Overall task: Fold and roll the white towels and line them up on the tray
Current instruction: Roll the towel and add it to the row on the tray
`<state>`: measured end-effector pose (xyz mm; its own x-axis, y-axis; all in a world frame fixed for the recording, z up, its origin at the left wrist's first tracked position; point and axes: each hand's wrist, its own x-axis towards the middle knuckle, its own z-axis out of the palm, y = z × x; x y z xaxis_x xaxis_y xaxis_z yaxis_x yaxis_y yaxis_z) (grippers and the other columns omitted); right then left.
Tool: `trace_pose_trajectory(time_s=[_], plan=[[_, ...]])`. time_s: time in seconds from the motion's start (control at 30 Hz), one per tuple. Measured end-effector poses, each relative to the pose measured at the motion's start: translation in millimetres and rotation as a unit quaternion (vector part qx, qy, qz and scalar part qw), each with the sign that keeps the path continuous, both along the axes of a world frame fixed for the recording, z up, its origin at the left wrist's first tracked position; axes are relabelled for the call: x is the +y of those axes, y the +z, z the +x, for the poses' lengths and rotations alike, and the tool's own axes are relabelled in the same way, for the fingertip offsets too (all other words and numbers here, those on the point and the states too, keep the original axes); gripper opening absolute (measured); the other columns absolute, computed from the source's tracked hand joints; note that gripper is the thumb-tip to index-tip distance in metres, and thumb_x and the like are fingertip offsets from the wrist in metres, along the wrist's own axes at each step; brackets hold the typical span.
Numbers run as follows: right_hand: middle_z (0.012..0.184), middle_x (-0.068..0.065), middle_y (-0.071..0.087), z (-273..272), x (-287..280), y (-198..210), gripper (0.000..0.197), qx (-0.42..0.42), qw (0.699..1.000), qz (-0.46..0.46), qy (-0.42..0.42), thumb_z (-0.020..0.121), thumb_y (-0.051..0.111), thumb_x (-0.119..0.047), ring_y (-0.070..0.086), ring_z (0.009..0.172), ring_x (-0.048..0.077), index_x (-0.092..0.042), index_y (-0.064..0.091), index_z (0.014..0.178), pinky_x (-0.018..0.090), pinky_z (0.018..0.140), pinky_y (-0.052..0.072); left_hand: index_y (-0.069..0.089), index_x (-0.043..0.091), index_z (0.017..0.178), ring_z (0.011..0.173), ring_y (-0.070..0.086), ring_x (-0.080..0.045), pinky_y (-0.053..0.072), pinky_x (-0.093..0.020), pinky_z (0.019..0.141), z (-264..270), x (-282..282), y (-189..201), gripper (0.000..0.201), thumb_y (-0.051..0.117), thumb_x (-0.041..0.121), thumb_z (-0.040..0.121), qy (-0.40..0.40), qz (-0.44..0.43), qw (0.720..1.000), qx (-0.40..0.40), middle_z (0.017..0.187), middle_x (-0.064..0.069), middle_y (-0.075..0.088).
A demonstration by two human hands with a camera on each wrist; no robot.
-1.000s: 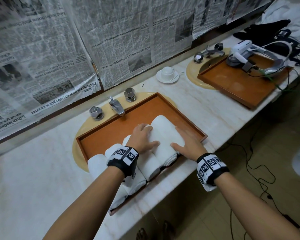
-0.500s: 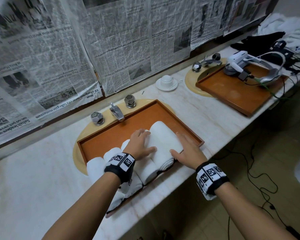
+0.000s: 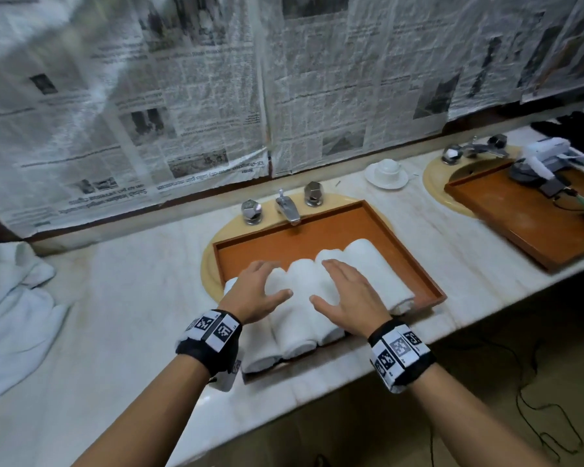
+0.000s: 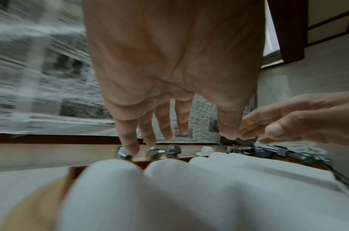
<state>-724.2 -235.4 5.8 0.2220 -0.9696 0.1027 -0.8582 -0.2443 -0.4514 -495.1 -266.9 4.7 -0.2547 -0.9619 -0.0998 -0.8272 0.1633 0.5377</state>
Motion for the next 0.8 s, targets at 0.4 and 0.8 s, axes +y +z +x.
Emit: trace_pose_trajectory(time_s=[0.4, 0.8], plan=[[0.153, 0.002, 0.037, 217, 14, 3, 0.082, 0.005, 0.989, -0.004, 0.145, 0.084, 0.048, -0.064, 0.032, 0.141, 0.02, -0.017, 0.036, 0.149, 0.03, 0.116, 0.024, 0.042, 0.026, 0.146, 0.137, 0.038, -0.021, 0.033, -0.034, 0.111, 225, 76, -16, 0.068, 0.062, 0.056, 0.089, 0.154, 0.027, 0.988, 0.01, 0.151, 0.001, 0.037], [0.16, 0.001, 0.026, 416, 27, -9, 0.081, 0.051, 0.974, 0.038, 0.218, 0.091, 0.051, -0.06, 0.023, 0.146, 0.017, -0.017, 0.025, 0.154, 0.03, 0.119, 0.018, 0.04, 0.026, 0.147, 0.136, 0.037, -0.023, 0.037, -0.04, 0.11, 413, 134, -19, 0.067, 0.061, 0.054, 0.09, 0.256, 0.039, 0.966, -0.014, 0.152, 0.002, 0.036]])
